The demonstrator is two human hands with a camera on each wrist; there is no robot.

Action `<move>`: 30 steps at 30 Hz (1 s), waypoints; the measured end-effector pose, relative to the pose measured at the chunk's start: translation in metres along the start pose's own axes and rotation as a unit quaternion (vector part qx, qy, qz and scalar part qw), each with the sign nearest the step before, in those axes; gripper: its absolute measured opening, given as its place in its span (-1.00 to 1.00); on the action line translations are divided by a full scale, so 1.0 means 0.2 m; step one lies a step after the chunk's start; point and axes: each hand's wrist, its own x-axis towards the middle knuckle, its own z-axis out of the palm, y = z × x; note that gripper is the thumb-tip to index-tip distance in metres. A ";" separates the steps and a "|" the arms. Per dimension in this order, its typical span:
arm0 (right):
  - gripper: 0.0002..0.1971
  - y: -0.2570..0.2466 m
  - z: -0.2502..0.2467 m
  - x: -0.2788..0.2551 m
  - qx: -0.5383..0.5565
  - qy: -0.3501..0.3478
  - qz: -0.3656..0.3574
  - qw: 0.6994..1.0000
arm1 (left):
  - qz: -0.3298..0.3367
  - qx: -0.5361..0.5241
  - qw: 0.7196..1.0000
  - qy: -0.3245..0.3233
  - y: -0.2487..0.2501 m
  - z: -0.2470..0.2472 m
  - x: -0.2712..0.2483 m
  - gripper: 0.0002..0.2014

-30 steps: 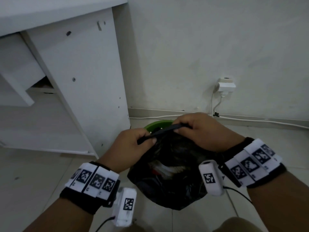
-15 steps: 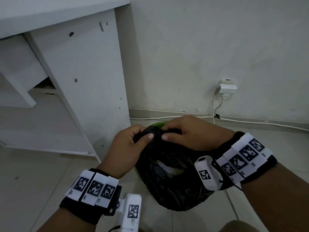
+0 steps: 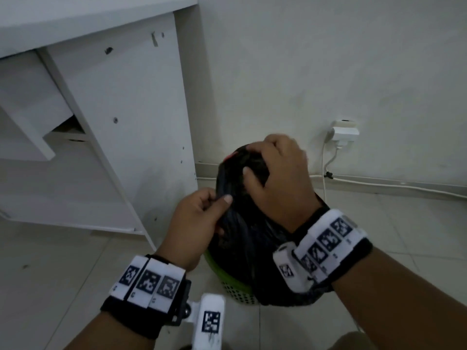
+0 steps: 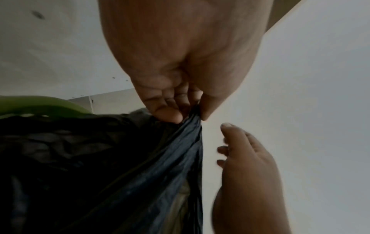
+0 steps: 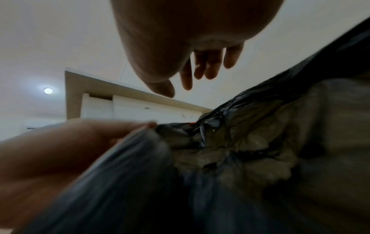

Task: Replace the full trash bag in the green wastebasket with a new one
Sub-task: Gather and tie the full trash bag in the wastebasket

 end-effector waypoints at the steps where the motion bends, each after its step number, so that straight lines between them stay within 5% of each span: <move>1: -0.67 -0.03 0.00 -0.06 0.043 -0.015 0.003 0.999 | -0.007 -0.026 0.999 0.028 0.03 0.00 0.02 -0.80; 6: -0.60 -0.09 0.08 -0.33 0.069 -0.144 0.056 0.986 | -0.025 -0.114 0.988 0.103 0.11 0.01 0.12 -0.79; 11: -0.88 0.03 0.08 -0.41 0.061 -0.137 0.101 0.984 | 0.026 -0.050 0.983 0.177 0.05 -0.03 0.14 -0.82; 13: -0.84 0.05 0.03 -0.37 0.089 -0.136 0.100 0.982 | 0.133 0.131 0.959 0.211 0.02 -0.04 0.11 -0.61; 14: -0.82 0.05 0.00 -0.34 0.091 -0.124 0.085 0.984 | 0.222 0.226 0.926 0.207 0.01 -0.05 0.09 -0.55; 17: -0.73 0.02 -0.07 -0.25 0.075 -0.101 0.049 0.991 | 0.406 0.376 0.832 0.033 0.02 -0.04 0.09 -0.62; 19: -0.69 0.01 -0.12 -0.20 0.040 -0.105 0.005 0.994 | 0.409 0.376 0.829 -0.063 0.01 -0.03 0.10 -0.69; 23: -0.77 0.05 -0.21 -0.19 -0.056 -0.138 -0.035 0.988 | 0.352 0.322 0.878 -0.035 0.04 -0.09 0.11 -0.75; 27: -0.74 0.20 -0.22 -0.27 -0.100 -0.194 0.084 0.972 | 0.363 0.354 0.860 -0.053 0.03 -0.18 0.13 -0.77; 30: -0.82 0.27 -0.24 -0.26 -0.037 -0.214 0.143 0.966 | 0.338 0.389 0.857 -0.013 -0.01 -0.23 0.15 -0.73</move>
